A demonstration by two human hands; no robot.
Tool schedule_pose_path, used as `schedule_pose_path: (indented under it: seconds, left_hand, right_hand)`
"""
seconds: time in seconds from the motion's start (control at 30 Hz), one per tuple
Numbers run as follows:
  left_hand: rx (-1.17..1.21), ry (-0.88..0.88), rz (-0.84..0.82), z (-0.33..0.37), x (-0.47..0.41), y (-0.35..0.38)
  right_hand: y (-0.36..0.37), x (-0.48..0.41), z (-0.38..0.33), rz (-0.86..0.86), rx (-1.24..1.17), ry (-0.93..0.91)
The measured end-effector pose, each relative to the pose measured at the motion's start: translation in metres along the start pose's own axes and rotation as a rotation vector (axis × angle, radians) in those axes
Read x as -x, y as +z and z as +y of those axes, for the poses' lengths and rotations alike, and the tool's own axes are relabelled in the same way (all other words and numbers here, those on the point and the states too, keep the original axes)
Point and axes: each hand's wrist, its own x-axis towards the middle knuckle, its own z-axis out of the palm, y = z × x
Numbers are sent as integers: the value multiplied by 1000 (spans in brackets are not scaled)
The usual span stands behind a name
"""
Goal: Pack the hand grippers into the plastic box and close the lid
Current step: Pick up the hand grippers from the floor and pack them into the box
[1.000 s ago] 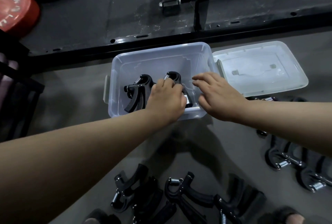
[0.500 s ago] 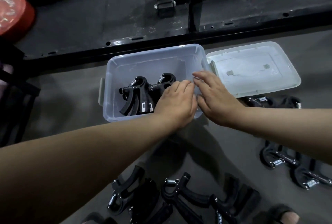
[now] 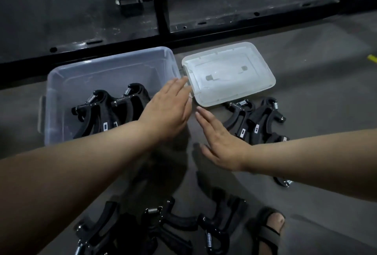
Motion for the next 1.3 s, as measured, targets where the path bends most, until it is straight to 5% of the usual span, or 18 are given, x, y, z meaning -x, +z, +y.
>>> schedule_pose_path:
  seconds: [0.2,0.4,0.57,0.93,1.13,1.3]
  left_hand:
    - [-41,-45,-15,8,0,10]
    - [-61,-36,12,10,0,8]
    - [-66,-30,31,11,1,9]
    - [-70,-28,50,10,1,9]
    - [-42,-45,36,9,0,12]
    - [-42,-12,1,4,3,11]
  right_hand:
    - [6,0,63,-117,6,613]
    - [5,-22,66,-210,47,702]
    - [-3,-24,46,-368,222,464]
    - [10,-20,60,-235,502,471]
    - [4,-29,54,-337,161,722]
    - [-13,-21,44,-384,-916,894]
